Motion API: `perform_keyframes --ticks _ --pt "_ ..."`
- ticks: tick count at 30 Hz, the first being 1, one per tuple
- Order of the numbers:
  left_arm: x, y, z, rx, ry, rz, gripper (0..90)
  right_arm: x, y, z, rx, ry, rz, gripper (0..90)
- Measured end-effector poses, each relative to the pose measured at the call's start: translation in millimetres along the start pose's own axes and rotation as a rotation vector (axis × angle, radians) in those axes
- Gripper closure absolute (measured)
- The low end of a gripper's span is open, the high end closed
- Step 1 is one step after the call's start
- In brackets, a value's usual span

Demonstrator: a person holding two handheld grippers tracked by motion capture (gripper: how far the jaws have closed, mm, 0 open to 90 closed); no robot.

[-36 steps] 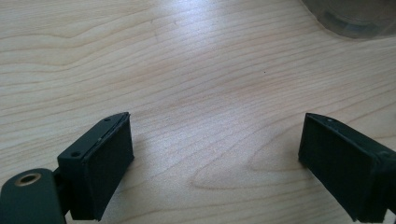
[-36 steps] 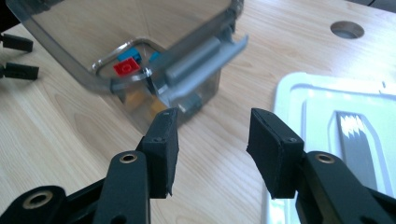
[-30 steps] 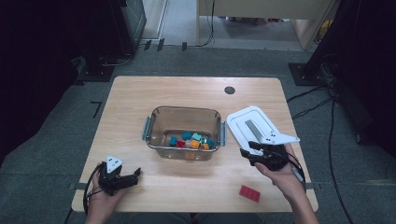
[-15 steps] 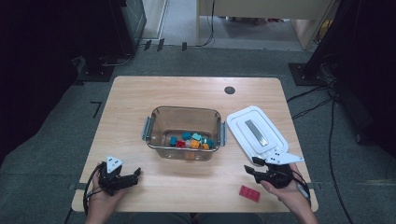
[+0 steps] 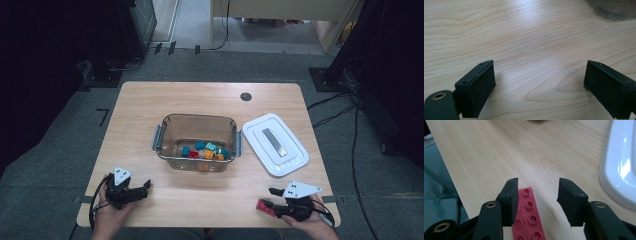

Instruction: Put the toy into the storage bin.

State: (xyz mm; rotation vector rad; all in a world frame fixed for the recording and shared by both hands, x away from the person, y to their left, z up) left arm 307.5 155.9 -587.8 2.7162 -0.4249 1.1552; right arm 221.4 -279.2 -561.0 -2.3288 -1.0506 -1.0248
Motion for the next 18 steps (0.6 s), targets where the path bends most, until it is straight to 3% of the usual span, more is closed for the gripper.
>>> perform_keyframes --ticks 9,14,18 --pt "0.0 0.0 0.0 0.0 0.0 0.0 10.0 -19.4 -10.3 1.5 0.064 -0.011 -0.018 51.6" --pt "0.0 0.0 0.0 0.0 0.0 0.0 10.0 -27.9 -12.5 5.8 0.046 -0.052 -0.06 53.9" --pt "0.0 0.0 0.0 0.0 0.0 0.0 10.0 -27.3 -13.4 7.5 0.022 -0.045 -0.097 56.7"
Point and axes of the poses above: each handheld gripper's, and its own axes: z roughly forward along the jaws, x roughly out of its top, y roughly to its right, the point moved 10 cm from there along z, roughly forward along the jaws, and after that the axes turned 3 degrees about -z, right-handed, at the moved point
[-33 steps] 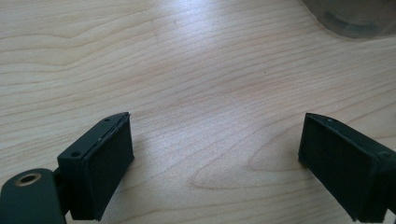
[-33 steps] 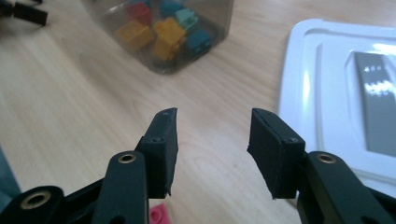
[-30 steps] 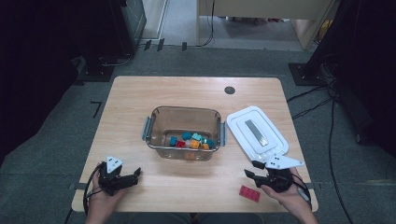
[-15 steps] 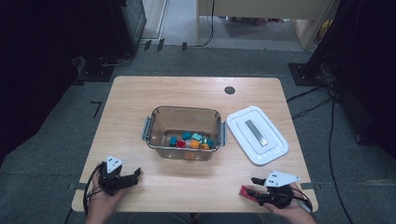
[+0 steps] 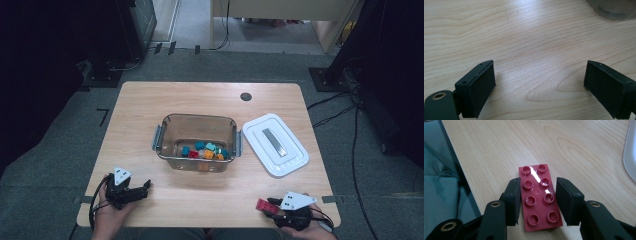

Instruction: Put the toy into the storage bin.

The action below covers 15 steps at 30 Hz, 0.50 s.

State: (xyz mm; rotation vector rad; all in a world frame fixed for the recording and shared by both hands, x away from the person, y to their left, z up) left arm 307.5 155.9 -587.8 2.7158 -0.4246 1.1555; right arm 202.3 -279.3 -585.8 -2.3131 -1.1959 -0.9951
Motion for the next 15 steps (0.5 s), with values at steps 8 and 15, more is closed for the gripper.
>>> perform_keyframes --ticks 8,15 --pt "0.0 0.0 0.0 0.0 0.0 0.0 10.0 1.9 2.2 1.0 -0.002 0.007 0.032 60.3" --pt "0.0 0.0 0.0 0.0 0.0 0.0 10.0 7.5 5.4 5.3 -0.009 -0.009 0.078 60.3"
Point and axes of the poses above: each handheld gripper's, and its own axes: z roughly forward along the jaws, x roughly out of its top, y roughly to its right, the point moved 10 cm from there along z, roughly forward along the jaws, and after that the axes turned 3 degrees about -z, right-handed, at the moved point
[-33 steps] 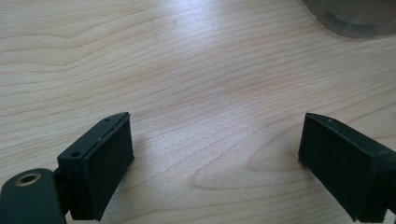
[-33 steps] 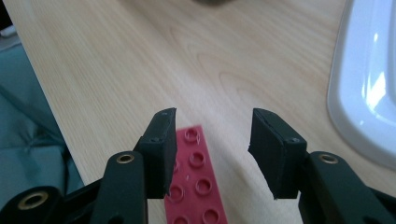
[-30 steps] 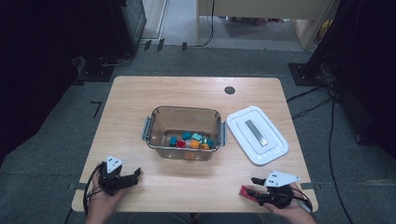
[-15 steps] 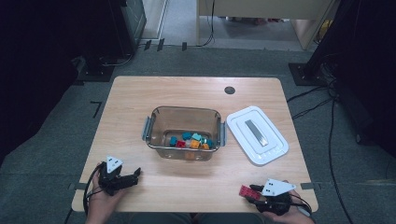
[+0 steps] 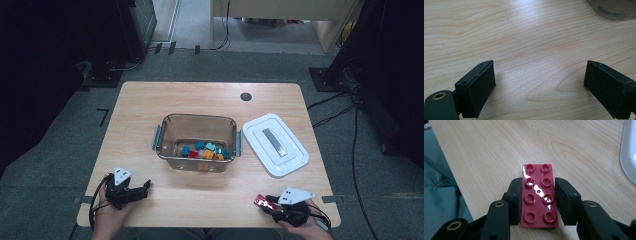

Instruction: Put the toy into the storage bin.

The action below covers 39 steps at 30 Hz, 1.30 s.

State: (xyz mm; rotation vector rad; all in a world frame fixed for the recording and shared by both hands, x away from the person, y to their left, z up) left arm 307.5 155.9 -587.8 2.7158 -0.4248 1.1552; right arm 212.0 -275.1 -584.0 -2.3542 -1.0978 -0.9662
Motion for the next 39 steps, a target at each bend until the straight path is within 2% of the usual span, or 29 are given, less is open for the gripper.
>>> perform_keyframes --ticks 5,13,24,34,39 --pt "0.0 0.0 0.0 0.0 0.0 0.0 10.0 6.5 3.7 1.0 -0.016 -0.002 0.042 60.3" --pt "0.0 0.0 0.0 0.0 0.0 0.0 10.0 23.8 18.2 0.6 -0.056 0.021 0.102 60.3" --pt "0.0 0.0 0.0 0.0 0.0 0.0 10.0 55.0 36.4 4.1 -0.108 0.043 0.182 60.3" --pt "0.0 0.0 0.0 0.0 0.0 0.0 10.0 91.6 47.1 0.5 -0.145 0.081 0.208 60.3" --pt "0.0 0.0 0.0 0.0 0.0 0.0 10.0 112.6 52.3 -8.4 -0.161 0.1 0.196 60.4"
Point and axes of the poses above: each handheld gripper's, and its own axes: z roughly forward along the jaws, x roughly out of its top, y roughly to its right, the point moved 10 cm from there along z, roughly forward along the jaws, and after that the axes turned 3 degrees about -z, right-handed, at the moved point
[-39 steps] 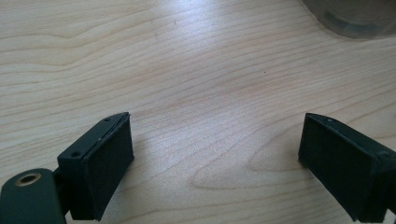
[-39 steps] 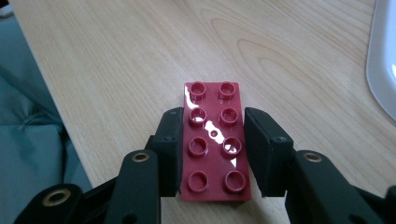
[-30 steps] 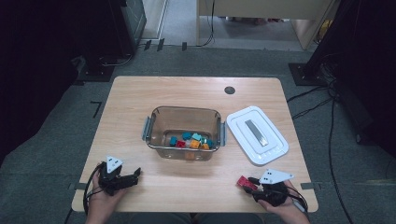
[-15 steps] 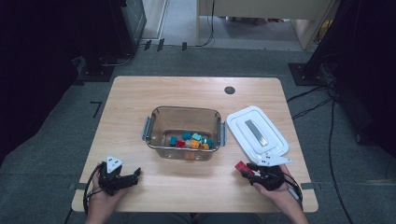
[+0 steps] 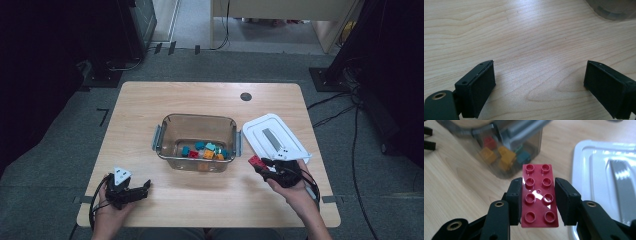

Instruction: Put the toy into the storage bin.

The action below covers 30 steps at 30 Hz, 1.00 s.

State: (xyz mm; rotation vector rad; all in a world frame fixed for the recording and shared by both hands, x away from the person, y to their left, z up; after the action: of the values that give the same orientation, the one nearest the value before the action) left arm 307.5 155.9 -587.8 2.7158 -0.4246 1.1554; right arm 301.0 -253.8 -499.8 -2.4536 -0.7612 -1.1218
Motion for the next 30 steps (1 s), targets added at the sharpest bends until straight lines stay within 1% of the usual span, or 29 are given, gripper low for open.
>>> perform_keyframes --ticks 5,8,11,16,19,22,25,30 --pt "0.0 0.0 0.0 0.0 0.0 0.0 10.0 26.0 -0.1 -6.5 -0.022 0.023 -0.03 60.4" --pt "0.0 0.0 0.1 0.0 0.0 0.0 10.0 43.6 -3.7 -8.9 -0.021 0.041 -0.045 60.3" --pt "0.1 0.0 0.0 0.0 0.0 0.0 10.0 62.1 -9.2 -9.4 -0.015 0.056 -0.064 60.3" --pt "0.1 -0.1 0.1 0.0 0.001 0.001 10.0 92.6 -23.1 -5.5 0.005 0.081 -0.099 60.3" --pt "0.2 -0.1 0.1 0.0 0.002 0.001 10.0 106.4 -32.8 3.0 0.024 0.083 -0.126 60.3" --pt "0.1 -0.1 0.1 0.0 0.001 0.0 10.0 115.8 -42.6 15.0 0.04 0.078 -0.139 60.3" --pt "0.2 -0.1 0.1 0.0 0.002 0.0 10.0 121.5 -51.3 29.2 0.062 0.068 -0.148 60.4" --pt "0.2 -0.1 0.1 0.0 0.002 0.0 10.0 126.6 -62.6 51.1 0.082 0.043 -0.157 60.4"
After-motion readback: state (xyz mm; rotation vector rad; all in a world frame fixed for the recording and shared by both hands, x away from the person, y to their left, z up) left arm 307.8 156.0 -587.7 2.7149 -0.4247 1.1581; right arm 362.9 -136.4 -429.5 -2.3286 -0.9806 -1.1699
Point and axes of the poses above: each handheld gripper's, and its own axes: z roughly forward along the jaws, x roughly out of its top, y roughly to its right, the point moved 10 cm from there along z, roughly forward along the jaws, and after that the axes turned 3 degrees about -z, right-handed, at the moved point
